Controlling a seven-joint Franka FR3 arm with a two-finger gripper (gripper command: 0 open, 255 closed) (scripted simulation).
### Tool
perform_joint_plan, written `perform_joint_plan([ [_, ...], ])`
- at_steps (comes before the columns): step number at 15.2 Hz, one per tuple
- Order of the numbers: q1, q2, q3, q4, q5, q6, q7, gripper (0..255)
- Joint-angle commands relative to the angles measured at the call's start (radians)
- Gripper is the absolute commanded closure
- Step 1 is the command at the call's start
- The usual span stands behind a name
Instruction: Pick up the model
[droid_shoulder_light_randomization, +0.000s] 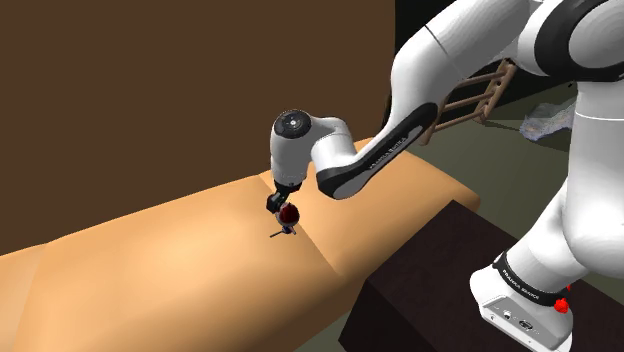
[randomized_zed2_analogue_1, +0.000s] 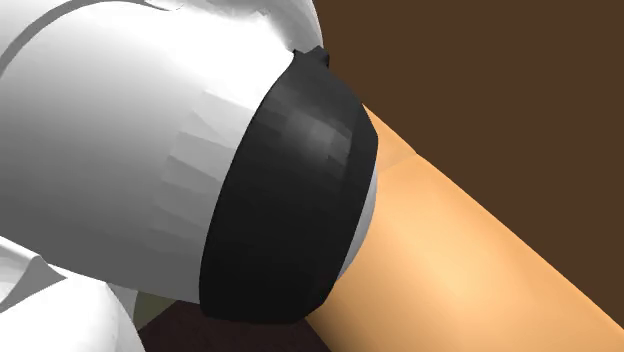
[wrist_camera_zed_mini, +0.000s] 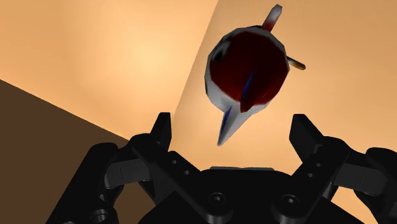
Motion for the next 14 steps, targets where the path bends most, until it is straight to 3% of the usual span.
perform_joint_plan([
  [1,0.020,0.044,-0.016,0.033,-0.032,0.008,0.023,0],
  [10,0.047,0.116,-0.053,0.053,-0.091,0.050,0.080,0],
  [11,0.047,0.114,-0.053,0.051,-0.091,0.051,0.080,255],
  [14,0.047,0.115,-0.053,0.052,-0.091,0.051,0.080,255],
])
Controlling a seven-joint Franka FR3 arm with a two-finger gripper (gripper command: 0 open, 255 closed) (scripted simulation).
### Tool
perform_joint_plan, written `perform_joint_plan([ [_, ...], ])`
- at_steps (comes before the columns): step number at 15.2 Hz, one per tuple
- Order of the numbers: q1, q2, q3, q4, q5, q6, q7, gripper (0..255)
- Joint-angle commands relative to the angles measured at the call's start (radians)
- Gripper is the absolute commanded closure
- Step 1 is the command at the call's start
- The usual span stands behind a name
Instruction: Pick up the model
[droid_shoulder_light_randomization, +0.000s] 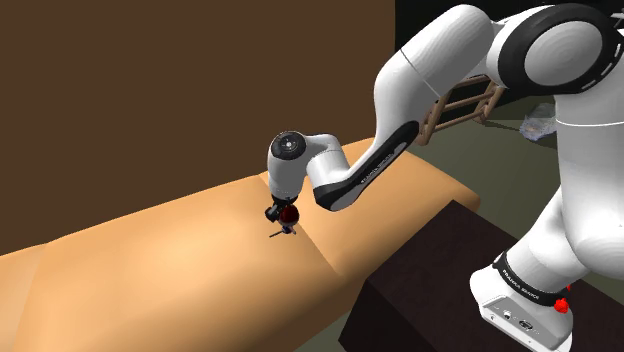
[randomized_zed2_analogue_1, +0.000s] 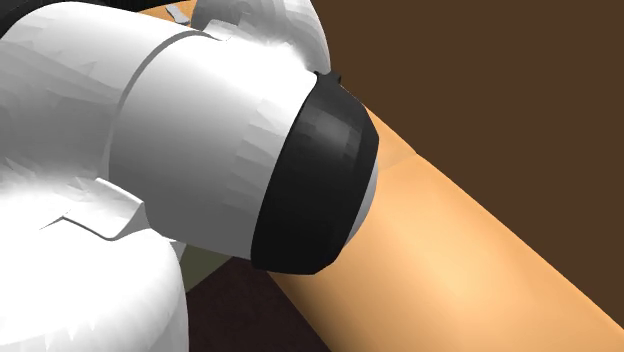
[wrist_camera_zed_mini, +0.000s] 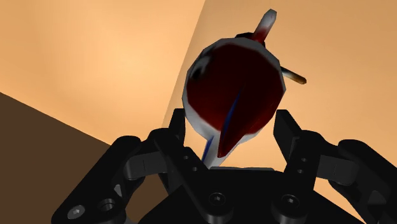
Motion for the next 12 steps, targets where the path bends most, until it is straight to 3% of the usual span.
perform_joint_plan([
  [1,0.000,0.002,0.000,-0.001,0.000,0.000,0.000,255],
  [6,0.000,0.002,0.000,0.000,0.000,0.000,-0.001,255],
  [12,-0.025,-0.064,0.034,-0.019,0.054,-0.039,-0.052,255],
])
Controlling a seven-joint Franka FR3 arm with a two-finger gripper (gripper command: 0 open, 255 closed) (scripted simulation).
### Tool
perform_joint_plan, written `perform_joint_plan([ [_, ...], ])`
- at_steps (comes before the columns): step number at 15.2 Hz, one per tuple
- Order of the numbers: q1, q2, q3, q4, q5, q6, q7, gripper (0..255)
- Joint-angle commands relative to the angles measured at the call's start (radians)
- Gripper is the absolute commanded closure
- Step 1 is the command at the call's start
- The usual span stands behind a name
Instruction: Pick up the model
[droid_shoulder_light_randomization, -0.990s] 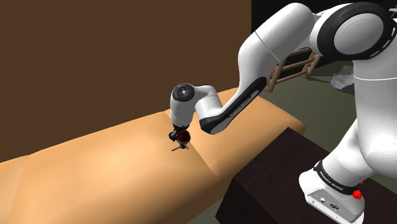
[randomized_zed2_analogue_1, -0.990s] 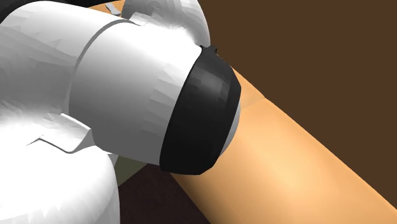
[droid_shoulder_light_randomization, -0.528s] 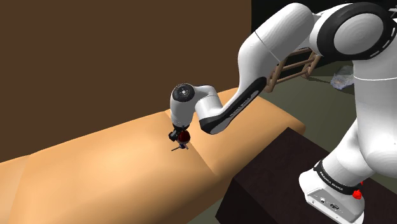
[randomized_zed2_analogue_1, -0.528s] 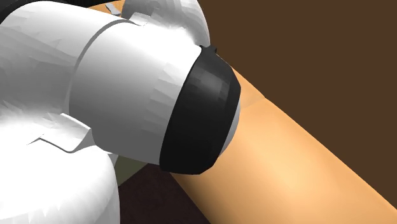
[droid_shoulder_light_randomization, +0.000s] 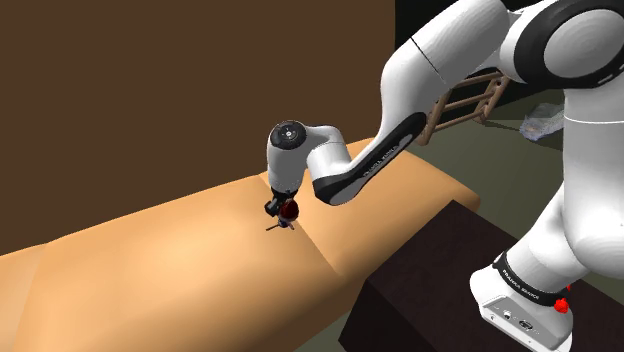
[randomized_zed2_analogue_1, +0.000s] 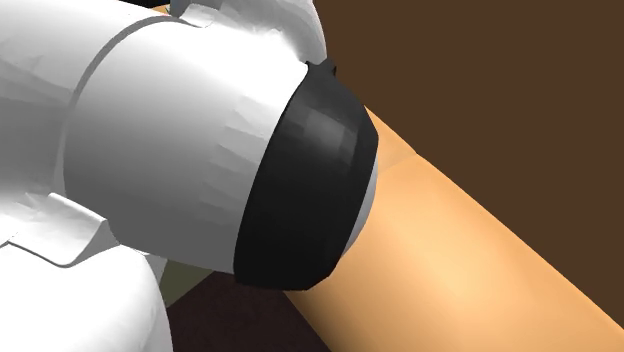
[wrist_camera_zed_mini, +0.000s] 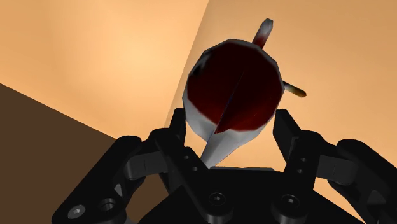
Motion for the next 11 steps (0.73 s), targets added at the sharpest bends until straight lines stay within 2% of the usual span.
perform_joint_plan([
  [1,-0.009,-0.023,0.011,-0.007,0.019,-0.013,-0.018,255],
  [11,-0.039,-0.107,0.054,-0.018,0.096,-0.070,-0.090,255],
])
